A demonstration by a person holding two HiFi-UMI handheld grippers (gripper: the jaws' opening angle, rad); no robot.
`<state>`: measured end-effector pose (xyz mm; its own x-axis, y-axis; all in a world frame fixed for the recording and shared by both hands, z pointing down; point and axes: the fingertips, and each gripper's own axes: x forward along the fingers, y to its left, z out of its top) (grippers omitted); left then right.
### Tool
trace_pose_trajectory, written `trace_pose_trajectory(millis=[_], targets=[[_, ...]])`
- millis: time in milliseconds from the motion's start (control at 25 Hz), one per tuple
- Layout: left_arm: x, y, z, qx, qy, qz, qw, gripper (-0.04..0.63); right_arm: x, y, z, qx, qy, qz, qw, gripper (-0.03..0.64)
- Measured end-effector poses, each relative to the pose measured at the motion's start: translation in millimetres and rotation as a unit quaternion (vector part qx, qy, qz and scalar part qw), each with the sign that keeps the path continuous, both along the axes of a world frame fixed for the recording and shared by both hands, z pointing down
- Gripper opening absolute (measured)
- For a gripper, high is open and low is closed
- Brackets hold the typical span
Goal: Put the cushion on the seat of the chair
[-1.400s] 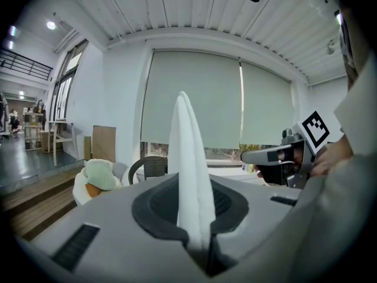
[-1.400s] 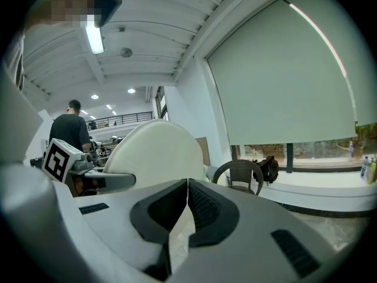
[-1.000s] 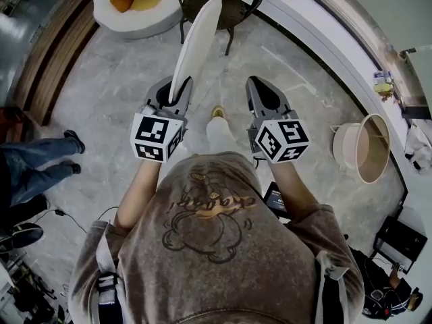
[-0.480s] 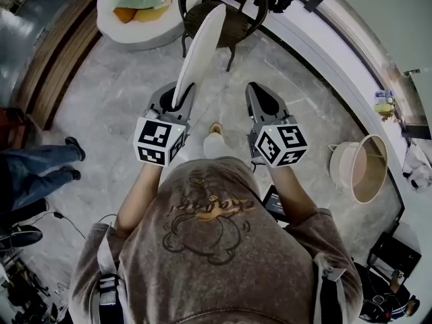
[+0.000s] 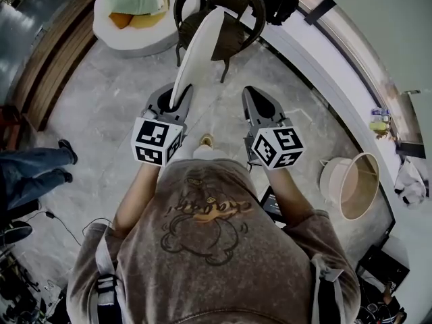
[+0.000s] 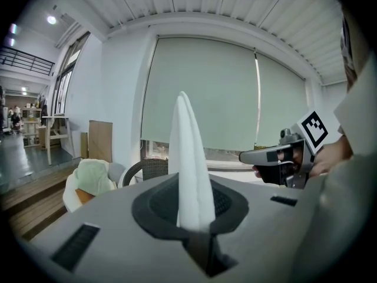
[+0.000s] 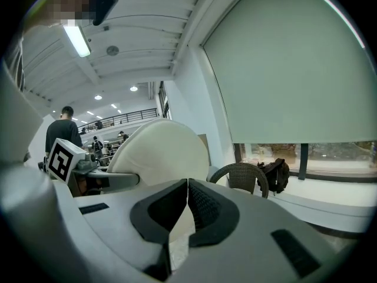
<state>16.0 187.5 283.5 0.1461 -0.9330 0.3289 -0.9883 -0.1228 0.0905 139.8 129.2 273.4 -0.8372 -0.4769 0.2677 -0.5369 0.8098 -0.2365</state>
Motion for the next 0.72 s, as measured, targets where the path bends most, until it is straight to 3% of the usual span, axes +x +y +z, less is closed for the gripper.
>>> trace_pose_trajectory(millis=[720], targets=[[-7.3, -72.7, 2.9, -0.001, -0.008, -0.027, 0.9996, 0.052, -10.4, -73.2, 12.9, -0.01, -0.009, -0.035, 0.999, 0.02]])
